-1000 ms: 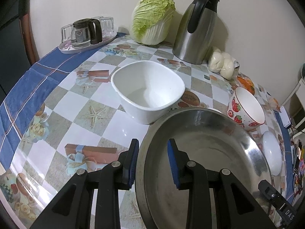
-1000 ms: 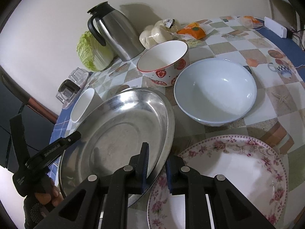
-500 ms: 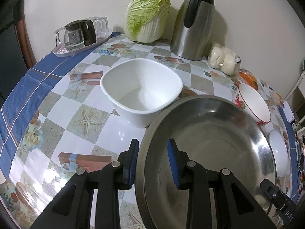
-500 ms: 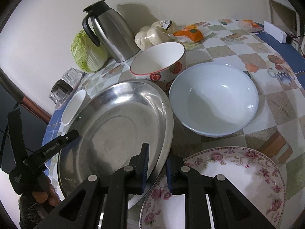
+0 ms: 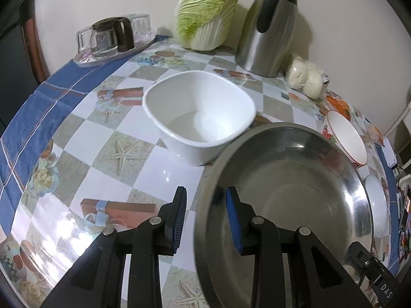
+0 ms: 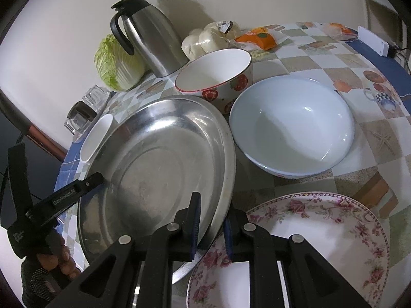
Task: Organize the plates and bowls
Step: 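Lower the steel tray onto the cloth and open both grippers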
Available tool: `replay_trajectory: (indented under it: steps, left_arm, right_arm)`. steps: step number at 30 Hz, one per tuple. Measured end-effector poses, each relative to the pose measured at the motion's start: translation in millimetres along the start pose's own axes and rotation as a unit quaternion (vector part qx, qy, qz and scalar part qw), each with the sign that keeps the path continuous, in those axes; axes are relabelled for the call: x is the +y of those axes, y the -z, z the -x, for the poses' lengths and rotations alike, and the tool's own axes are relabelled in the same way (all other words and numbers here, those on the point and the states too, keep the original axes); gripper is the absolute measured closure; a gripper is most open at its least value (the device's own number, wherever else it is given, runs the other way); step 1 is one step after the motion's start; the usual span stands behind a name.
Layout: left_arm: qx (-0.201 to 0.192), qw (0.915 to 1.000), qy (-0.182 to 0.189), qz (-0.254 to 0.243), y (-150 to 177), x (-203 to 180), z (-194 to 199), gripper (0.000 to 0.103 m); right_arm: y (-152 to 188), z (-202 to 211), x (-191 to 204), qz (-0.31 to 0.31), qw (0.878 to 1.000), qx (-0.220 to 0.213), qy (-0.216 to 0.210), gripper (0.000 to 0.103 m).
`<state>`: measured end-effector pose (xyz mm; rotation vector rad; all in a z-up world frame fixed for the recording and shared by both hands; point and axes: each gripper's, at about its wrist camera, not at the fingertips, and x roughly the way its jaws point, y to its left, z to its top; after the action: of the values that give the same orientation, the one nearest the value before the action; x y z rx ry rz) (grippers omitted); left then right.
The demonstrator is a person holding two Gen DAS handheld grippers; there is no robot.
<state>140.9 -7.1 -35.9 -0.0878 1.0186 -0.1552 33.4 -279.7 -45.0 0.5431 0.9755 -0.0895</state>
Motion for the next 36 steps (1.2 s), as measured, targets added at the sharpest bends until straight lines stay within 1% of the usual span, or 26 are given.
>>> replay_trajectory:
  steps: [5,7,8,9,11,14,18,20,21,22,23,26,28,29,30,31,32,36]
  left_arm:
    - [0.012,0.9999,-0.001,0.012,0.0,3.3,2.6,0.067]
    - [0.010,0.9999,0.000,0.011,-0.2,1.5,8.0,0.059]
    - [0.008,0.9999,0.001,0.009,-0.2,0.1,10.7,0.053]
    - [0.005,1.0000,0.003,0.006,-0.1,-2.0,14.1,0.050]
    - [0.001,1.0000,0.006,-0.003,-0.1,-6.3,20.2,0.047]
    - [-0.005,0.9999,0.006,-0.013,0.6,-12.5,29.6,0.042]
    - [-0.007,0.9998,0.007,-0.016,2.9,-16.4,39.6,0.040]
    - [-0.007,0.9998,0.006,-0.017,4.8,-17.3,42.1,0.039]
    - [-0.007,0.9998,0.004,-0.017,6.3,-17.9,43.3,0.036]
    - [-0.006,0.9998,0.001,-0.017,8.1,-18.9,44.9,0.032]
    - [-0.006,0.9998,0.000,-0.018,10.0,-19.9,46.5,0.025]
    - [-0.008,0.9998,-0.002,-0.018,14.0,-21.3,50.9,0.024]
    - [-0.009,0.9998,-0.004,-0.018,16.9,-21.9,53.9,0.021]
    - [-0.011,0.9998,-0.005,-0.017,18.3,-21.6,55.0,0.015]
    - [-0.012,0.9998,-0.006,-0.016,19.3,-21.6,55.6,0.010]
    - [-0.013,0.9998,-0.008,-0.014,20.6,-21.2,55.9,0.006]
    - [-0.013,0.9998,-0.009,-0.014,21.3,-20.8,55.5,0.001]
    - [-0.004,0.9996,-0.024,-0.013,25.8,-19.5,52.1,0.000]
  right_arm:
    - [-1.1,4.5,0.4,0.000,1.000,0.004,0.003,0.084]
    - [-1.8,7.1,0.9,0.000,1.000,0.006,0.007,0.082]
    - [-1.7,9.3,0.8,0.000,1.000,0.004,0.006,0.080]
    - [-1.6,12.0,1.4,0.001,1.000,0.001,0.005,0.076]
    - [-1.5,17.4,2.9,0.006,1.000,-0.004,0.005,0.073]
    - [-0.9,23.2,3.9,0.010,1.000,-0.006,0.012,0.072]
    - [1.1,31.7,6.2,0.024,0.999,-0.016,0.029,0.072]
    - [2.0,36.1,7.1,0.028,0.999,-0.024,0.033,0.064]
    - [2.8,38.1,7.2,0.028,0.999,-0.027,0.033,0.055]
    - [3.6,39.8,7.9,0.027,0.999,-0.029,0.033,0.049]
    - [4.3,41.1,8.5,0.028,0.999,-0.032,0.032,0.047]
    - [7.1,43.6,11.8,0.036,0.998,-0.039,0.037,0.039]
    - [8.7,45.0,13.6,0.041,0.997,-0.047,0.040,0.027]
    - [9.4,45.7,13.8,0.040,0.997,-0.051,0.040,0.025]
    - [9.8,46.7,12.9,0.037,0.997,-0.056,0.035,0.018]
    - [9.9,47.2,12.1,0.033,0.997,-0.059,0.032,0.007]
    - [9.8,47.8,10.8,0.030,0.997,-0.062,0.031,0.001]
    - [9.1,49.1,7.9,0.024,0.997,-0.068,0.035,0.000]
